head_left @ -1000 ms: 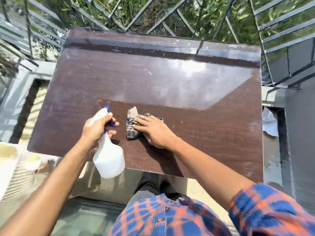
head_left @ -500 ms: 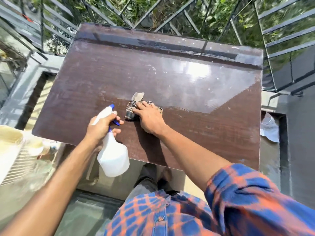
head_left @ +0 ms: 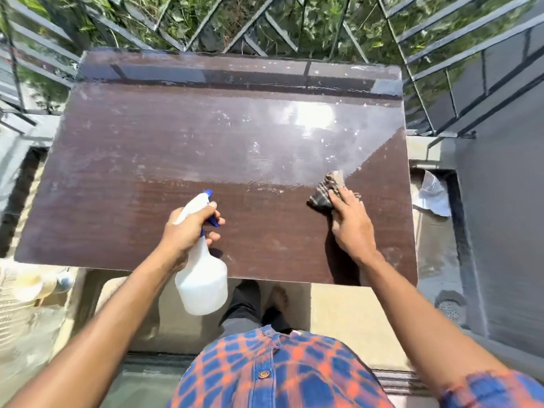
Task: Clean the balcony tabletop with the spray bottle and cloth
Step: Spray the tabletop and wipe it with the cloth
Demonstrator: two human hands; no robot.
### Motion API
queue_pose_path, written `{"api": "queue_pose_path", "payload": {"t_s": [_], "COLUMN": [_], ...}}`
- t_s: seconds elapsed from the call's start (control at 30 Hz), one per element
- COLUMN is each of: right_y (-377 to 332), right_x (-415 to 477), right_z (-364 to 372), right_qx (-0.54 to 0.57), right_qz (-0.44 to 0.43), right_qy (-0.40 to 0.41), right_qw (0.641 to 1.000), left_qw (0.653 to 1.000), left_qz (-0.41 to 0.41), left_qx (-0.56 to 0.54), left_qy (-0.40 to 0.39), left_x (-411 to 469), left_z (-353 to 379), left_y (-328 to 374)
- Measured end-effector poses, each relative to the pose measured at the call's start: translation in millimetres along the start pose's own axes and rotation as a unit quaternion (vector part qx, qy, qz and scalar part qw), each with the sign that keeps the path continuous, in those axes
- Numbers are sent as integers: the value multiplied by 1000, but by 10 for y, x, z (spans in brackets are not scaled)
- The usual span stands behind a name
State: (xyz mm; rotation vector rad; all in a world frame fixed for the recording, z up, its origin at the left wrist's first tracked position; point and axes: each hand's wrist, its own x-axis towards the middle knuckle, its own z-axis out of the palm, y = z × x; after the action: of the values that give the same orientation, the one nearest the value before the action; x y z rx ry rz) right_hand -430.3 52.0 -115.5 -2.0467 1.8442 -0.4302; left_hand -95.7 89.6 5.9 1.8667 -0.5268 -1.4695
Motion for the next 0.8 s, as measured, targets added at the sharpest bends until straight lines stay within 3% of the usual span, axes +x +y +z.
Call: {"api": "queue_pose_path", "payload": {"t_s": [0.1,0.27,0.43,0.5,0.57,0.63,0.7,0.8], "right_y": [200,-107,-615,-471,-224,200,601,808], "right_x": [-5,-632,-1032,-901,-767,-732,-853,-1244], "right_z": [-87,124,374,337,245,62,-160,-252], "right_qx": [1,-24,-19,-6,7,11,15,17], "right_qz": [81,112,-106,-136,-87,36,163,247], "right_qy": [30,47,-17,-12,10,61,105,130], "right_qw": [996,992,994,991,996,997,981,960], "left_qw": [999,996,992,988,986,982,977,971], "left_qz": [6,26,19,21,25,33,47,59], "left_qx": [22,64,100,121,125,138,158,175], "left_qy": [-26,-52,-80,-95,-107,-126,-139,-150], "left_x": [-20,-69,-51,-62,-92,-139,-178,-196], "left_z": [159,448,707,831,909,1035,1141,1253], "left_y": [40,97,103,118,153,182,195,209]}}
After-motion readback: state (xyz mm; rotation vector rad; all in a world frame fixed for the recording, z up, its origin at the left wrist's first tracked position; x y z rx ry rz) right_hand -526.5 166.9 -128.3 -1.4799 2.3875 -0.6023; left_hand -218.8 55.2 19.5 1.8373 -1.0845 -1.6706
